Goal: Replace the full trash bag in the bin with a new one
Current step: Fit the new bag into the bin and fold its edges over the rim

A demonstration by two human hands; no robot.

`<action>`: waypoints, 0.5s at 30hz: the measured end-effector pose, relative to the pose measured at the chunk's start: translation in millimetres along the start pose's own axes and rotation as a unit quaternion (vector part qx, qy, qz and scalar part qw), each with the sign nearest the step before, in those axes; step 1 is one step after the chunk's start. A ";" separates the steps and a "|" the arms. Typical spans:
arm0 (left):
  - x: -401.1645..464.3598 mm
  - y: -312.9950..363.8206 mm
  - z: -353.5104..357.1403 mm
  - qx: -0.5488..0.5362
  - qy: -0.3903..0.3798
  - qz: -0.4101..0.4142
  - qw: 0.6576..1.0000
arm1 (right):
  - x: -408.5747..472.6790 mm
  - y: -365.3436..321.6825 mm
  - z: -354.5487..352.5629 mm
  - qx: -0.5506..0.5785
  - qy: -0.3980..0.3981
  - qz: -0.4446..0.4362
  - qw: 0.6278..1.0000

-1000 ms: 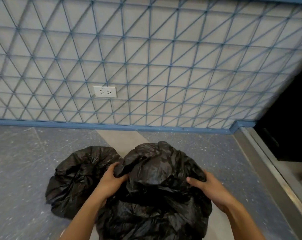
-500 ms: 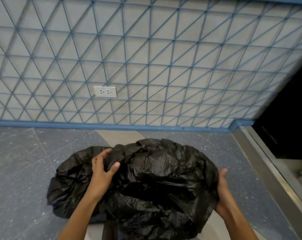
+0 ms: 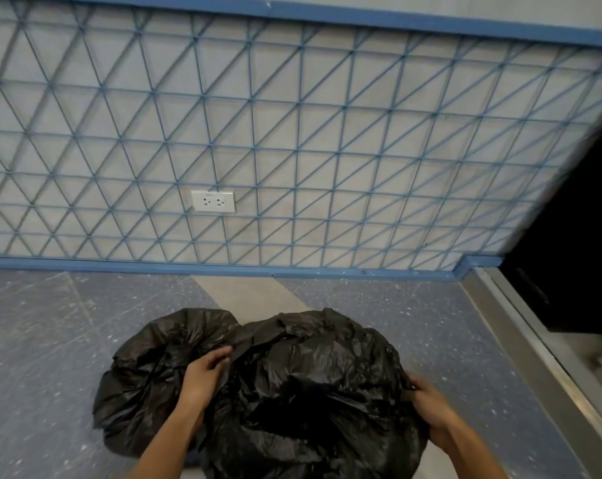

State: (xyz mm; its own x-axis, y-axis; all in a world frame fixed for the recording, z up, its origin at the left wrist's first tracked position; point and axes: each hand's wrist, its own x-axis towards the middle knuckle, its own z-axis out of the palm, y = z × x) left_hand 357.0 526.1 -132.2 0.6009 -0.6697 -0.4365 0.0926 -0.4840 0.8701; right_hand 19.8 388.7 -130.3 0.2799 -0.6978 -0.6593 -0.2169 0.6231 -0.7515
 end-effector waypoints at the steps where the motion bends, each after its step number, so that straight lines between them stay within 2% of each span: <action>1: 2.1 3.4 -0.9 0.035 0.014 -0.003 0.999 | 0.7 1.9 -2.7 -0.004 0.017 0.018 1.000; 3: 2.1 9.2 -2.9 0.113 0.068 -0.007 0.991 | -5.4 2.1 -8.4 -0.033 0.042 0.044 0.998; 4: -3.1 14.7 -3.7 0.160 0.129 0.016 0.979 | -11.8 -0.1 -11.4 -0.062 0.065 0.043 0.995; 5: -17.5 24.3 -3.6 0.199 0.208 0.075 0.955 | -17.3 -1.8 -14.8 -0.091 0.115 0.018 0.989; 6: -36.3 33.9 0.9 0.216 0.267 0.187 0.920 | -22.9 -2.3 -17.7 -0.128 0.199 -0.037 0.971; 7: -57.9 45.3 8.2 0.230 0.265 0.327 0.877 | -32.4 -4.3 -17.3 -0.152 0.290 -0.114 0.938; 8: -77.0 52.9 19.6 0.263 0.196 0.465 0.822 | -46.1 -7.4 -10.4 -0.170 0.363 -0.208 0.892; 9: -91.3 53.2 33.8 0.341 0.100 0.567 0.743 | -62.2 -12.2 3.0 -0.188 0.395 -0.310 0.844; 10: -91.7 45.9 46.5 0.428 0.018 0.616 0.661 | -73.5 -14.4 19.1 -0.224 0.380 -0.407 0.800; 11: -83.6 39.5 54.7 0.517 -0.044 0.595 0.613 | -83.6 -16.0 36.7 -0.281 0.333 -0.489 0.756; 13: -66.0 38.0 64.9 0.634 -0.127 0.446 0.619 | -82.6 -11.2 67.5 -0.443 0.212 -0.575 0.654; 14: -56.2 36.3 69.0 0.664 -0.138 0.421 0.603 | -78.1 -10.3 80.1 -0.532 0.163 -0.569 0.606; 15: -47.9 35.4 71.9 0.683 -0.147 0.419 0.580 | -70.1 -11.7 89.4 -0.604 0.120 -0.534 0.580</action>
State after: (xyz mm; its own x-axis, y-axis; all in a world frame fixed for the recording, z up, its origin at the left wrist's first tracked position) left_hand 274.4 500.5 -97.0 -0.2008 -0.9618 -0.1861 -0.9699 0.2220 -0.1006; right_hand 86.3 462.0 -73.2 0.7510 -0.5769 0.3212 -0.5766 -0.8100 -0.1069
